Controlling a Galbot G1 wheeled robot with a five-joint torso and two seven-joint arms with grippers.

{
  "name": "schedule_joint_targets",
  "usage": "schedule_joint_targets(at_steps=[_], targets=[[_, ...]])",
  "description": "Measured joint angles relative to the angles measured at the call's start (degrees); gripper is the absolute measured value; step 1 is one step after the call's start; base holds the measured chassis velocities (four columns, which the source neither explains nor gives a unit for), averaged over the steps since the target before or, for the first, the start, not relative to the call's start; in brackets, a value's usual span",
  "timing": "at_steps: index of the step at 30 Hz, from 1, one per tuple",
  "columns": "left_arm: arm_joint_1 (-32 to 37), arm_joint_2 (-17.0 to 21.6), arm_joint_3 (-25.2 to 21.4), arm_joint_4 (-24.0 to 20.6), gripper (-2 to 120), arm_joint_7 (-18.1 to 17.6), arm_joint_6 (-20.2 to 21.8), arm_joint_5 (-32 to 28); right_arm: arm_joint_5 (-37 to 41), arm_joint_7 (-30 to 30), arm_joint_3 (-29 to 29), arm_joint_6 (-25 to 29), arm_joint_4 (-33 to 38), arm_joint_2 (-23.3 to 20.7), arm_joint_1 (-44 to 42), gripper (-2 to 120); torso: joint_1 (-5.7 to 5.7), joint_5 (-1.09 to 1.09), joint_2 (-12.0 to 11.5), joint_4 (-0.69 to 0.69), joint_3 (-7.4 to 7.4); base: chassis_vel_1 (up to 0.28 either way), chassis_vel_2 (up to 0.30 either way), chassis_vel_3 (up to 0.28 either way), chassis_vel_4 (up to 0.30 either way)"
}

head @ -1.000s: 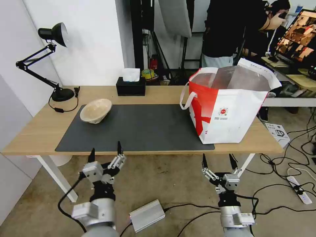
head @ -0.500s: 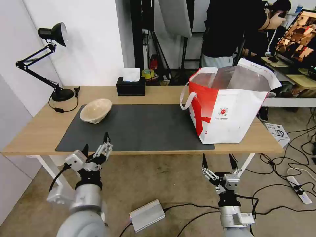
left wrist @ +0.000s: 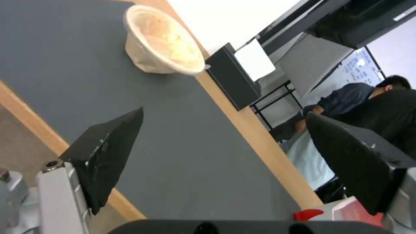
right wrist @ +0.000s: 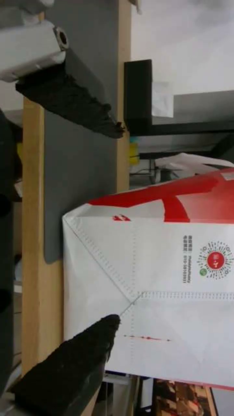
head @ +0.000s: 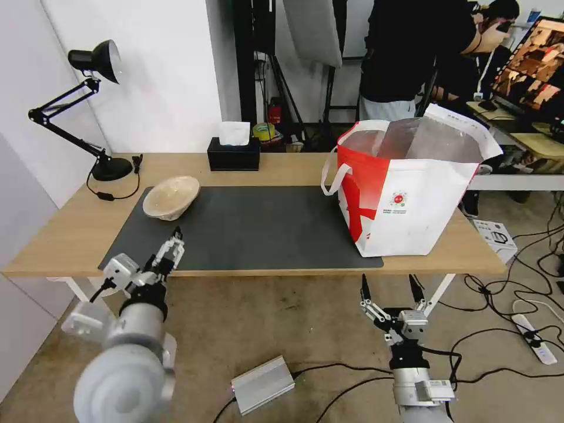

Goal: Pick up the trash from the table and place it into the takeout bag.

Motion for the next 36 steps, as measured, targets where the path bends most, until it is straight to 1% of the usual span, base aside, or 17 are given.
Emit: schedule_joint_targets(at_steps=[4, 6, 12, 16, 20, 22, 25, 26, 29, 36], targets=[[-2.4, 1.0, -0.4, 1.6, 100, -1.0, 0.2, -2.7, 0.0, 0.0, 0.0, 0.0, 0.0, 0.0, 0.0, 100, 0.0, 0.0, 0.0, 0.0, 0.0, 0.0, 0.0, 0.0, 0.0], [-5.4, 1.6, -0.6, 3.2, 100, -2.3, 0.3, -4.8, 0.0, 0.0, 0.0, 0.0, 0.0, 0.0, 0.0, 100, 0.0, 0.0, 0.0, 0.0, 0.0, 0.0, 0.0, 0.0, 0.0], [-9.0, 2.2, -0.2, 5.7, 100, -3.9, 0.3, -6.3, 0.0, 0.0, 0.0, 0.0, 0.0, 0.0, 0.0, 100, 0.0, 0.01, 0.0, 0.0, 0.0, 0.0, 0.0, 0.0, 0.0], [-11.9, 3.3, 0.0, 8.5, 100, -5.4, 0.3, -6.9, 0.0, 0.0, 0.0, 0.0, 0.0, 0.0, 0.0, 100, 0.0, 0.0, 0.0, 0.0, 0.0, 0.0, 0.0, 0.0, 0.0], [-13.3, 3.8, -0.1, 10.2, 100, -6.2, 0.3, -7.5, 0.0, 0.0, 0.0, 0.0, 0.0, 0.0, 0.0, 100, 0.0, 0.0, 0.0, 0.0, 0.0, 0.0, 0.0, 0.0, 0.0], [-13.3, 3.8, -0.1, 10.2, 100, -6.2, 0.3, -7.5, 0.0, 0.0, 0.0, 0.0, 0.0, 0.0, 0.0, 100, 0.0, 0.0, 0.0, 0.0, 0.0, 0.0, 0.0, 0.0, 0.0], [-15.6, 4.2, -0.1, 11.9, 100, -8.3, 0.3, -9.4, 0.0, 0.0, 0.0, 0.0, 0.0, 0.0, 0.0, 100, 0.0, 0.0, 0.0, 0.0, 0.0, 0.0, 0.0, 0.0, 0.0], [-15.6, 4.2, -0.1, 11.9, 100, -8.3, 0.3, -9.4, 0.0, 0.0, 0.0, 0.0, 0.0, 0.0, 0.0, 100, 0.0, 0.0, 0.0, 0.0, 0.0, 0.0, 0.0, 0.0, 0.0], [-17.3, 4.9, 0.1, 13.8, 100, -9.9, 0.3, -10.7, 0.0, 0.0, 0.0, 0.0, 0.0, 0.0, 0.0, 100, 0.0, 0.0, 0.0, 0.0, 0.0, 0.0, 0.0, 0.0, 0.0], [-20.2, 6.1, 0.8, 16.7, 100, -11.6, 0.4, -12.6, 0.0, 0.0, 0.0, 0.0, 0.0, 0.0, 0.0, 100, 0.0, 0.01, 0.0, 0.0, 0.0, 0.0, 0.0, 0.0, 0.0]])
